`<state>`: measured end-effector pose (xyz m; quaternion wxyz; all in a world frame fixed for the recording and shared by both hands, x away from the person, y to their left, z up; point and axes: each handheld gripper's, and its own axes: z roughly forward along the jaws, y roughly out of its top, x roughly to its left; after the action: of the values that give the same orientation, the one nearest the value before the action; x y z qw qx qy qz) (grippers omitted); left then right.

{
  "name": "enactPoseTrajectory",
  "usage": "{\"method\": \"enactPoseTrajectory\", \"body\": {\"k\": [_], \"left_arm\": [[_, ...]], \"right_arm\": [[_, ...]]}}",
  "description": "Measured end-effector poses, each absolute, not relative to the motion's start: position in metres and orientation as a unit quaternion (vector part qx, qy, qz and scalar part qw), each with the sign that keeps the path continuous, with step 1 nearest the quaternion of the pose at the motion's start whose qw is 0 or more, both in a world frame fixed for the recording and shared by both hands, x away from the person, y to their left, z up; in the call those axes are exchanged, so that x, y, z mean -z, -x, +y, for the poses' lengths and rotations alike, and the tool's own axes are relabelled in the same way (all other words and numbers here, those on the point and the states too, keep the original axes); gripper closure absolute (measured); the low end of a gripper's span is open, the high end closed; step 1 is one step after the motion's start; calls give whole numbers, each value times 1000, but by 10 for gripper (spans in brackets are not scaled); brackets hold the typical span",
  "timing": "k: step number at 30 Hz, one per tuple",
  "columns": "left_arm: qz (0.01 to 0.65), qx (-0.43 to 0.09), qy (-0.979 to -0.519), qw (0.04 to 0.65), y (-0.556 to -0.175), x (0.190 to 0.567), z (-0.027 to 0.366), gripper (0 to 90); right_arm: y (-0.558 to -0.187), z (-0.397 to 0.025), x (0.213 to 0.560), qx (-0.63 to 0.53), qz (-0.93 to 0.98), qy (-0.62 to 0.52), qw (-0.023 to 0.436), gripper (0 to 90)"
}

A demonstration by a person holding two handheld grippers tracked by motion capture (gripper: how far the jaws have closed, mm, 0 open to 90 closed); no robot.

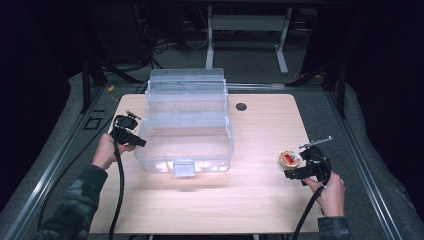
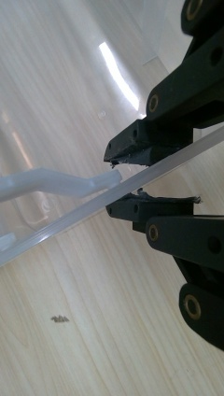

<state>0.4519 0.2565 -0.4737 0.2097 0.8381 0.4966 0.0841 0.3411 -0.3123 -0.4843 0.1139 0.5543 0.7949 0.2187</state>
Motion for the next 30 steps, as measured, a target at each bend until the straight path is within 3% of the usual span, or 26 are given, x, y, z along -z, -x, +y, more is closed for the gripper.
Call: {"method": "enactPoseTrajectory", "body": {"k": [30], "left_arm": [[468, -77, -855, 208, -450, 473, 174, 708]], "right_arm": [[-358, -321, 495, -199, 794, -563, 112, 71]]}}
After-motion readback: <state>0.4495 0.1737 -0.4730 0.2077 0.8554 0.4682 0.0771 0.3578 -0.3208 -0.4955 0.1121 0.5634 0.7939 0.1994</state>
